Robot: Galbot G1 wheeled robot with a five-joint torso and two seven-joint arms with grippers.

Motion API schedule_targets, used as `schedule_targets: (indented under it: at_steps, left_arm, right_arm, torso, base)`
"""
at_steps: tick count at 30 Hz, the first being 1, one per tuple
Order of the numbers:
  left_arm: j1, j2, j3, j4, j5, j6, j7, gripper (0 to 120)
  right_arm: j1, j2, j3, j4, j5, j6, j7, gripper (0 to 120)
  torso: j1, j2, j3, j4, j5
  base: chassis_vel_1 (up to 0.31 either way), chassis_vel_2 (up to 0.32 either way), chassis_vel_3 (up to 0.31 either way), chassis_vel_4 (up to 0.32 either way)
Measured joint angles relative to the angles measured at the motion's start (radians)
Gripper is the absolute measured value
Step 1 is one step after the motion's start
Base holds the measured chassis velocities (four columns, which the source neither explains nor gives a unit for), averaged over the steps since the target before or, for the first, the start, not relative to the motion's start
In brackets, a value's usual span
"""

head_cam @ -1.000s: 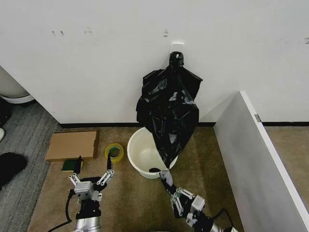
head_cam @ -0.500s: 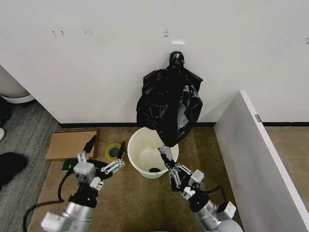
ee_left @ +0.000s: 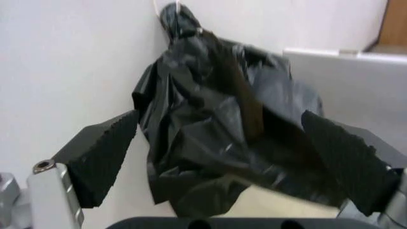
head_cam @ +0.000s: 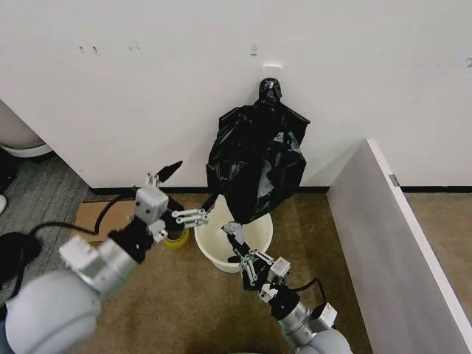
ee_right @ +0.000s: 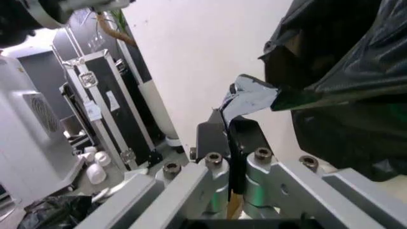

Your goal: Place the garbage bag over the trash bin.

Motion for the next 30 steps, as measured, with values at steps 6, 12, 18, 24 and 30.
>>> schedule_targets:
  at_steps: [6, 12, 18, 24, 30]
  left_arm:
    - [-0.041, 0.09, 0.014, 0.054, -0.047, -0.001, 0.046, 100]
    - [-0.387, -0.036, 0.421, 0.12, -0.052, 0.018, 0.033, 100]
    - [-0.95, -0.18, 0.823, 0.222, -0.151, 0.172, -0.077, 100]
    - [-1.06, -0.192, 0.857, 0.232, -0.185, 0.209, -0.085, 100]
    - [-1.151, -0.262, 0.937, 0.273, -0.229, 0.258, -0.098, 100]
  right_arm:
    - [0.0, 0.004, -0.004, -0.004, -0.006, 0.005, -0.001, 0]
    - [-0.017, 0.014, 0.004, 0.007, -0.022, 0.004, -0.001, 0]
    - [-0.022, -0.003, 0.035, 0.019, -0.009, 0.005, -0.002, 0]
    - [-0.025, 0.007, 0.038, 0.016, -0.009, 0.008, -0.005, 0]
    - [-0.021, 0.011, 0.042, 0.012, -0.004, 0.009, -0.005, 0]
  torso:
    - [0.0, 0.0, 0.0, 0.0002, -0.0003]
    - [0.0, 0.0, 0.0, 0.0003, -0.0011]
    - [0.0, 0.0, 0.0, -0.001, 0.0014]
    - [0.0, 0.0, 0.0, 0.0009, -0.0008]
    - [0.0, 0.0, 0.0, -0.0004, -0.0001]
  base:
    - [0.0, 0.0, 0.0, 0.0]
    - [0.0, 0.0, 0.0, 0.0]
    - [0.0, 0.0, 0.0, 0.0]
    - [0.0, 0.0, 0.0, 0.0]
    - [0.0, 0.0, 0.0, 0.0]
